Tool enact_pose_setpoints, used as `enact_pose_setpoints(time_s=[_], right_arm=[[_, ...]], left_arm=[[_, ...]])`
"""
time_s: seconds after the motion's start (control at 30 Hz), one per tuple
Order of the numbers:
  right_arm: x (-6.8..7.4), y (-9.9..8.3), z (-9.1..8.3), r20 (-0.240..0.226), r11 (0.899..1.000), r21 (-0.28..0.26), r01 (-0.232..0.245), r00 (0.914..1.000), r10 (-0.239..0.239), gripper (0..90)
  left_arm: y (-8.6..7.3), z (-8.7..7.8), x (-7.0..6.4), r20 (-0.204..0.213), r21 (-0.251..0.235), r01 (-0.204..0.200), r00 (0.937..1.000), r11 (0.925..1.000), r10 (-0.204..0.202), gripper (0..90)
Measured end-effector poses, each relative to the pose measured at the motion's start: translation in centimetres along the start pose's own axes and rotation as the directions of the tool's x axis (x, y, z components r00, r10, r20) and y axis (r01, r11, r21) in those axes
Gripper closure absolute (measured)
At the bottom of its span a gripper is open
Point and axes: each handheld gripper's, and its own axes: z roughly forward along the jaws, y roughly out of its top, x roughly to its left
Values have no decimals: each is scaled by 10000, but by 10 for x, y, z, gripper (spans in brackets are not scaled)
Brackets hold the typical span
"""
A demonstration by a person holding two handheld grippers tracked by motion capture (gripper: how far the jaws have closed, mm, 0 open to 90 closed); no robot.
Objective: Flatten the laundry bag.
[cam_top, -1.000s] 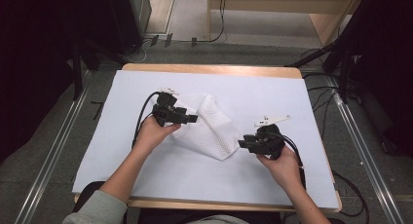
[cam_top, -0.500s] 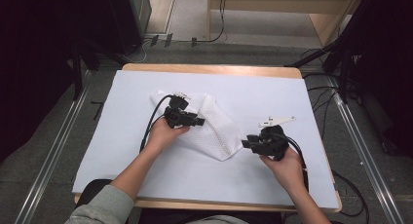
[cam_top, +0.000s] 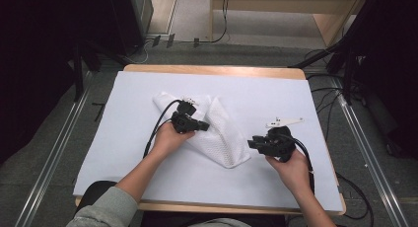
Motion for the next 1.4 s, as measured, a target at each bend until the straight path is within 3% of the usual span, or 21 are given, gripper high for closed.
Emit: enact_pose_setpoints(time_s=[0.1, 0.3, 0.47, 0.6, 0.7, 0.73, 0.9, 1.07, 1.13, 1.37, 1.4], right_arm=[[-1, 1, 1, 1, 10000, -68, 0, 10000, 0, 704], [-5, 16, 15, -49, 9998, -209, 7, 10000, -8, 700], [-10, 39, 37, -100, 9997, -238, 61, 9999, -64, 682], [-15, 63, 57, -242, 9993, -371, 84, 9997, -93, 632], [-17, 71, 65, -276, 9993, -342, 137, 9995, -146, 612], [-19, 79, 75, -352, 9994, -289, 172, 9992, -182, 596], [-18, 94, 96, -460, 9991, -167, 378, 9982, -386, 542], [-17, 103, 107, -490, 9988, -14, 491, 9976, -491, 497], [-20, 107, 116, -705, 9993, -12, 373, 9968, -373, 456], [-20, 111, 136, -894, 9991, 370, 191, 9959, -157, 436], [-20, 111, 139, -886, 9990, 410, 155, 9960, -119, 469]], left_arm=[[-1, 1, -4, -30, 100, -232, 9997, 9997, 232, 805], [-4, 2, -4, -8, 79, -166, 9999, 9998, 167, 784], [-7, 2, -6, -21, 154, -336, 9994, 9993, 336, 769], [-10, 2, -6, -49, 103, -241, 9997, 9997, 241, 748], [-9, -1, -5, -113, 65, -305, 9995, 9995, 306, 747], [-10, -3, -4, -115, 38, -319, 9994, 9995, 320, 747], [-10, -4, -3, -188, 37, -192, 9996, 9998, 193, 743], [-11, -2, -2, -231, 55, -278, 9993, 9996, 279, 743], [-13, -1, -1, -322, 102, -288, 9991, 9995, 292, 743], [-15, 1, 2, -361, 133, -219, 9991, 9997, 224, 743], [-15, 1, 2, -342, 101, -217, 9992, 9997, 221, 742]])
